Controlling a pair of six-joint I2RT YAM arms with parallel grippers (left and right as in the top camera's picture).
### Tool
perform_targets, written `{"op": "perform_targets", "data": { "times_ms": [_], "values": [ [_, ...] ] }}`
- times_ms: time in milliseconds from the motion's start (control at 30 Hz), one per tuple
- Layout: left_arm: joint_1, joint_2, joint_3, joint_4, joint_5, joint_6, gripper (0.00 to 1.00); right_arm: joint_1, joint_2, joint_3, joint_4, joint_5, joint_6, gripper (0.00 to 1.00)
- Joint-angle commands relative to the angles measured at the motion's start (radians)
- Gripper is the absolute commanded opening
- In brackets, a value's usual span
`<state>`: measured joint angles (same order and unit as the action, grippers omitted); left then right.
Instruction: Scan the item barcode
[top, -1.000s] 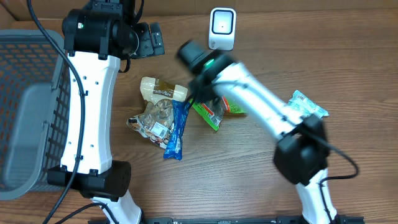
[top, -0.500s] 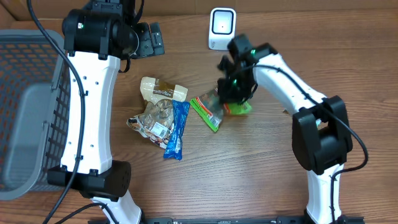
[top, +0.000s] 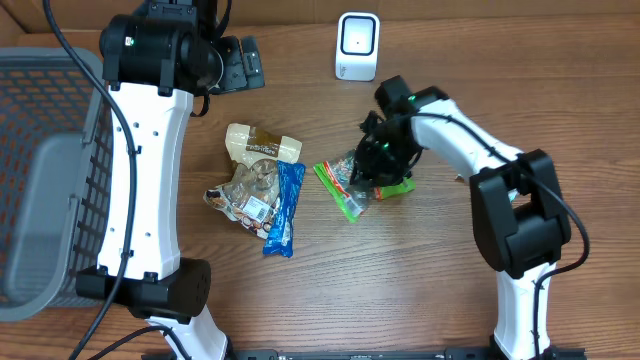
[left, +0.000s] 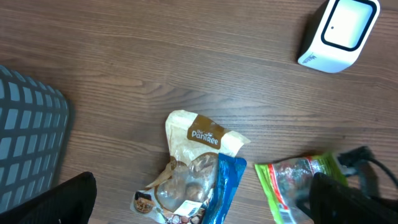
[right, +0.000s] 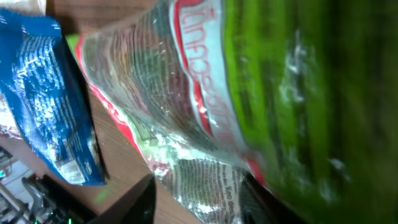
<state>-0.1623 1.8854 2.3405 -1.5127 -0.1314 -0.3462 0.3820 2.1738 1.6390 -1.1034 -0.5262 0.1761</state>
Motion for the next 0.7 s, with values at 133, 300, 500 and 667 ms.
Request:
{"op": "perform_targets", "data": {
  "times_ms": [133,300,500,667],
  "values": [
    [-0.002,0.002,-0.006,0.002,0.001,-0.021,1.0,-0.108,-0.064,0.294,-0.172,-0.033,-0.242,0.6],
    [-0.002,0.002,-0.006,0.002,0.001,-0.021,1.0,-0.154,-0.06,0.323,-0.129,0.147,-0.26,0.69],
    [-0.002,0.002,-0.006,0.002,0.001,-0.021,1.0,-0.154,-0.033,0.193,-0.049,0.135,-0.488,0.81],
    [-0.002,0.002,-0.006,0.002,0.001,-0.021,1.0,-0.153,-0.003,0.09,0.003,0.006,-0.559,0.86]
  ]
}}
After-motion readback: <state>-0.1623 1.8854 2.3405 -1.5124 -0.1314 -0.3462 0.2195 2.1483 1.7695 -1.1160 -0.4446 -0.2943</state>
